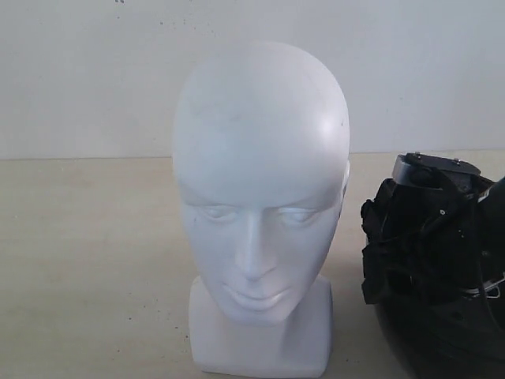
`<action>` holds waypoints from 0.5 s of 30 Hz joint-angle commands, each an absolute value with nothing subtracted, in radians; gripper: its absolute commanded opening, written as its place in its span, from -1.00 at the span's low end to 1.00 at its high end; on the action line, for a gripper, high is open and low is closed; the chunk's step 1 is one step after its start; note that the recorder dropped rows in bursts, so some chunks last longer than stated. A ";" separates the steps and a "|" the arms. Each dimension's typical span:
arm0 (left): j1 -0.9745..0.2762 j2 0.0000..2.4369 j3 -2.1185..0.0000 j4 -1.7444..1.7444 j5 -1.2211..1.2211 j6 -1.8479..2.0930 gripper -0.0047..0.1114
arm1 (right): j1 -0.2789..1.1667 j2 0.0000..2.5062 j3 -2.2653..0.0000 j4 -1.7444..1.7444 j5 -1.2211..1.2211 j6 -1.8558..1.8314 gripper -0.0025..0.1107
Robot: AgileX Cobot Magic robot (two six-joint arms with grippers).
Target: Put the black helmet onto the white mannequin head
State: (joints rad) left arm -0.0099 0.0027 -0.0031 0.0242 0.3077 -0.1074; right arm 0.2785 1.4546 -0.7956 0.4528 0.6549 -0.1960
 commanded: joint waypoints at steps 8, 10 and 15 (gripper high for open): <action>-0.010 0.000 0.000 0.019 0.307 -0.104 -0.84 | 0.278 1.487 -0.789 0.411 0.694 -0.230 -0.07; -0.010 0.000 0.000 0.019 0.307 -0.104 -0.84 | 0.278 1.487 -0.789 0.410 0.719 -0.263 0.00; -0.010 0.000 0.000 0.019 0.307 -0.104 -0.84 | 0.278 1.487 -0.789 0.410 0.742 -0.275 0.47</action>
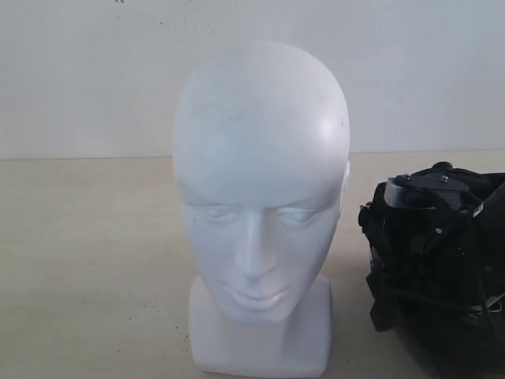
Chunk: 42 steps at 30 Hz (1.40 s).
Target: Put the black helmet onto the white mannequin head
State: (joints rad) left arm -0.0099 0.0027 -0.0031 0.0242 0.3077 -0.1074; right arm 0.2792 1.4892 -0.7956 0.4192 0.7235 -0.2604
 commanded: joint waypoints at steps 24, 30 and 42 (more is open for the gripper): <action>-0.010 0.000 0.000 0.019 0.307 -0.104 -0.84 | 0.278 1.487 -0.791 0.374 0.638 -0.275 0.35; -0.010 0.000 0.000 0.019 0.307 -0.104 -0.84 | 0.278 1.487 -0.791 0.271 0.653 -0.211 -0.23; -0.010 0.000 0.000 0.019 0.307 -0.104 -0.84 | 0.278 1.487 -0.910 0.166 0.851 -0.192 0.22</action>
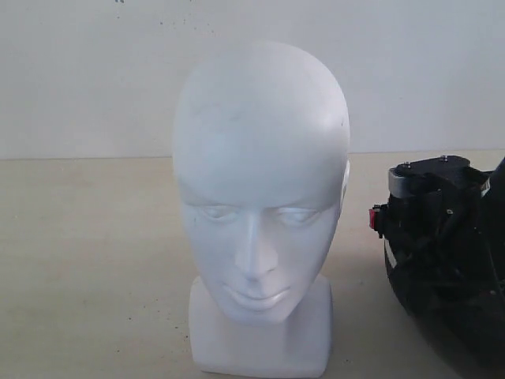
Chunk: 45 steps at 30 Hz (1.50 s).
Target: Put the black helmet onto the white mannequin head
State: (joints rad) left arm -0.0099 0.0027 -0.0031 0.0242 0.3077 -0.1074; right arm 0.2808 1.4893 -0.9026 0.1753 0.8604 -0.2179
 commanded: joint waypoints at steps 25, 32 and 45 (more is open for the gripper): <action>-0.010 0.000 0.000 0.019 0.307 -0.104 -0.84 | 0.429 1.487 -0.908 -0.093 0.789 0.091 0.23; -0.010 0.000 0.000 0.019 0.307 -0.104 -0.84 | 0.429 1.487 -0.908 -0.093 0.793 0.121 -0.09; -0.010 0.000 0.000 0.019 0.307 -0.104 -0.84 | 0.429 1.487 -0.908 -0.130 0.823 0.131 0.16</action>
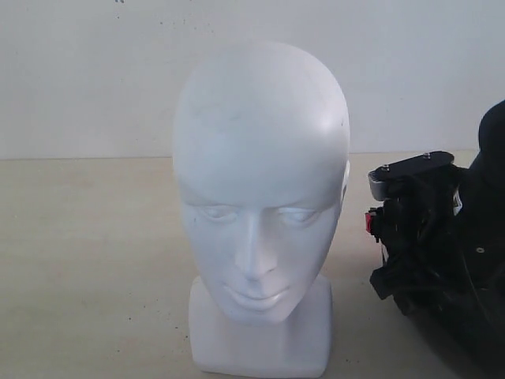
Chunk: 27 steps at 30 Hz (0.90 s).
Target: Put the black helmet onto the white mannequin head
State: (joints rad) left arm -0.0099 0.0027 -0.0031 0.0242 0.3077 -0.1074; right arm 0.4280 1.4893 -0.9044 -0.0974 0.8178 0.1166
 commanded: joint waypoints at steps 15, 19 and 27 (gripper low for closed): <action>-0.010 0.000 0.000 0.019 0.307 -0.104 -0.84 | 0.429 1.502 -0.908 -0.334 0.878 0.288 0.11; -0.010 0.000 0.000 0.019 0.307 -0.104 -0.84 | 0.429 1.502 -0.908 -0.300 0.855 0.285 0.11; -0.010 0.000 0.000 0.019 0.307 -0.104 -0.84 | 0.429 1.557 -0.908 -0.248 0.842 0.277 0.11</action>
State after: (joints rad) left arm -0.0099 0.0027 -0.0031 0.0242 0.3077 -0.1074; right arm 0.4301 1.5284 -0.9060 -0.2676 0.8471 0.2802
